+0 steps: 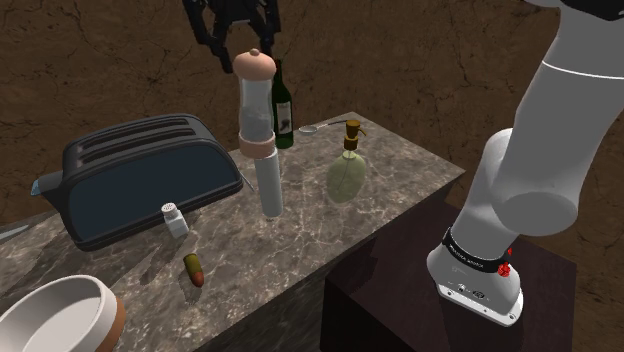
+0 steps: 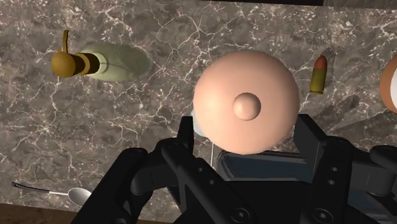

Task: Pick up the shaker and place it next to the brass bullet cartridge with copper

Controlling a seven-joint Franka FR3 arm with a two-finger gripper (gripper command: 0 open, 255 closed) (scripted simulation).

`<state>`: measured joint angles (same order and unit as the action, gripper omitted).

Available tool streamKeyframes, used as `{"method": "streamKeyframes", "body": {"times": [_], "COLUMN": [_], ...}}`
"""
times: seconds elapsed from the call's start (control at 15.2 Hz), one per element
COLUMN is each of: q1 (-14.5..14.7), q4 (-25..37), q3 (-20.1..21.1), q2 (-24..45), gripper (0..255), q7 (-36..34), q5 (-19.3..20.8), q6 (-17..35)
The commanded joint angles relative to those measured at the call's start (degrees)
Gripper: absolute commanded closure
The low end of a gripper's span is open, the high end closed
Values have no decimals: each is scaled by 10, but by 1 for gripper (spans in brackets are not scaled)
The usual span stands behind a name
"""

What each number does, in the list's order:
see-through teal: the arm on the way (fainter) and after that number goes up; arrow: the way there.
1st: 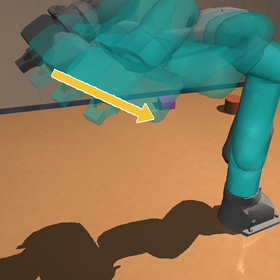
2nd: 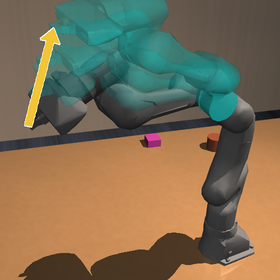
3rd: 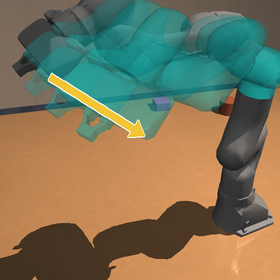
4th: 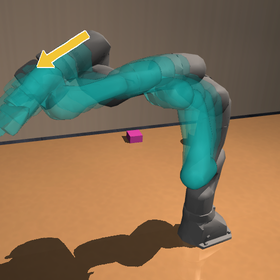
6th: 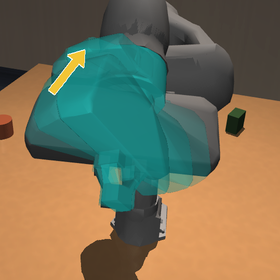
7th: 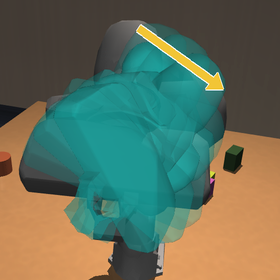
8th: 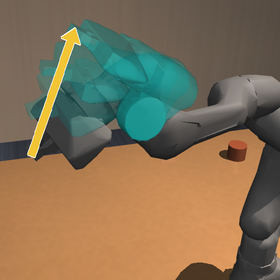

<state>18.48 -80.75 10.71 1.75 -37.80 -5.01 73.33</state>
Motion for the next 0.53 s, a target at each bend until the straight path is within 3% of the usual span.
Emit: {"method": "streamKeyframes", "body": {"times": [0.0,0.46], "q1": [15,69], "q4": [-5,22], "q3": [14,62], "q2": [0,25], "gripper": [255,255], "q7": [-30,-133], "q5": [-4,-10], "q6": [8,15]}}
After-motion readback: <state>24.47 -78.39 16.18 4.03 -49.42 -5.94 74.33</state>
